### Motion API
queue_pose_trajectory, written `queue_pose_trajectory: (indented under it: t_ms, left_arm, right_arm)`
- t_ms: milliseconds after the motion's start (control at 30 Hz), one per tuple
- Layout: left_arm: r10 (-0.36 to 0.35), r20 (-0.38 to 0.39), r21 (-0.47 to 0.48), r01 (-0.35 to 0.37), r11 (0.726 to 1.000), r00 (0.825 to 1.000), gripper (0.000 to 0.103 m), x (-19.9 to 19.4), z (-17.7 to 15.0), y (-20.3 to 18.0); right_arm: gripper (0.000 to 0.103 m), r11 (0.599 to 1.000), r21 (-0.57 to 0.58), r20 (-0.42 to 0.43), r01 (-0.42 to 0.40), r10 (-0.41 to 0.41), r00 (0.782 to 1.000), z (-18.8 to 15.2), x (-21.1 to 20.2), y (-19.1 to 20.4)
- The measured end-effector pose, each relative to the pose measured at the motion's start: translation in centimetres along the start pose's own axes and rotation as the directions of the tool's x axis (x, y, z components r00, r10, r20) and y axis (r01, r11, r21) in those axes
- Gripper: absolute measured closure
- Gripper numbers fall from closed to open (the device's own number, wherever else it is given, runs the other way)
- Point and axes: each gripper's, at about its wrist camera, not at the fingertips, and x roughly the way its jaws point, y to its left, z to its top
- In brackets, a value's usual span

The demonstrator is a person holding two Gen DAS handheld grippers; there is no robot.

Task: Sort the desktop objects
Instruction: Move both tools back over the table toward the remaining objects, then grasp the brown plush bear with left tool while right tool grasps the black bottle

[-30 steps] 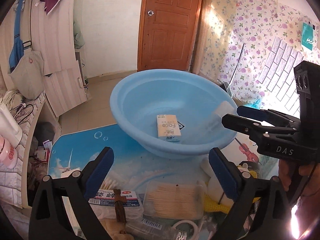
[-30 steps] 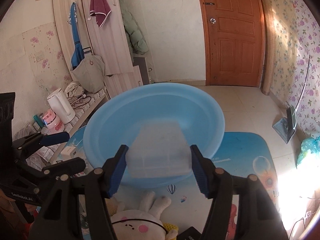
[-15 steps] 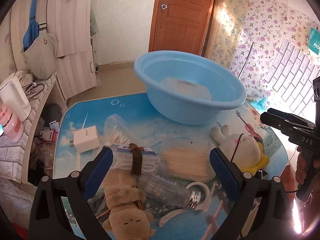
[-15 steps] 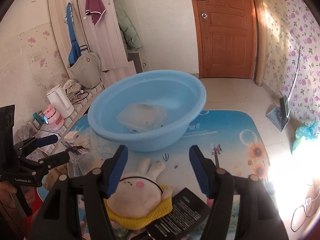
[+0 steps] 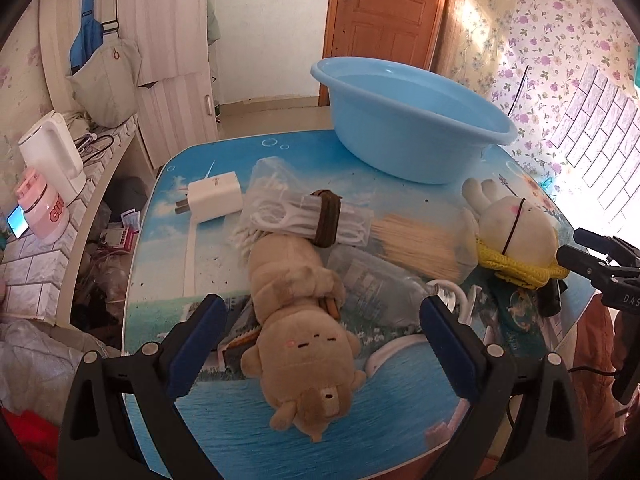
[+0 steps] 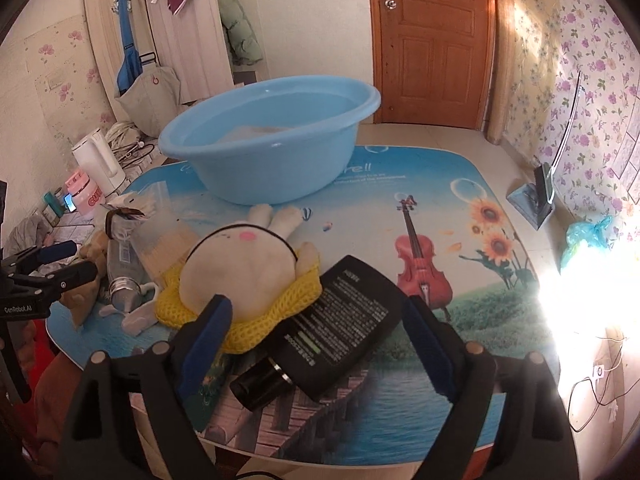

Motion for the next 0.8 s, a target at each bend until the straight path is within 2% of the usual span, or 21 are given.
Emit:
queue_pose_trajectory:
  t_ms: [333, 467, 633, 700, 800]
  left_arm:
    - [0.010, -0.025, -0.031, -0.011, 0.999, 1.000, 0.005, 0.9, -0.4, 1.6]
    - [0.020, -0.024, -0.018, -0.020, 1.000, 1.000, 0.005, 1.1, -0.5, 1.2]
    - [-0.021, -0.033, -0.047, 0.019, 0.999, 0.999, 0.006, 1.6, -0.6, 1.6]
    - [-0.009, -0.036, -0.038, 0.008, 0.999, 0.999, 0.006, 1.7, -0.7, 1.3]
    - [0.008, -0.036, -0.027, -0.009, 1.000, 0.999, 0.008, 1.9, -0.7, 1.0]
  right_arm:
    - [0.013, 0.998, -0.057, -0.039, 0.028, -0.030, 0.999, -1.1, 0.4, 0.9]
    - [0.013, 0.998, -0.055, -0.046, 0.020, -0.022, 0.999, -1.3, 0.2, 0.6]
    - [0.013, 0.999, -0.039, -0.059, -0.024, 0.021, 0.998, -1.9, -0.4, 0.2]
    - [0.013, 0.999, -0.041, -0.077, 0.002, -0.005, 0.997, -2.4, -0.1, 0.1]
    - [0.008, 1.000, -0.010, -0.085, -0.011, 0.010, 0.996, -2.5, 0.3, 0.1]
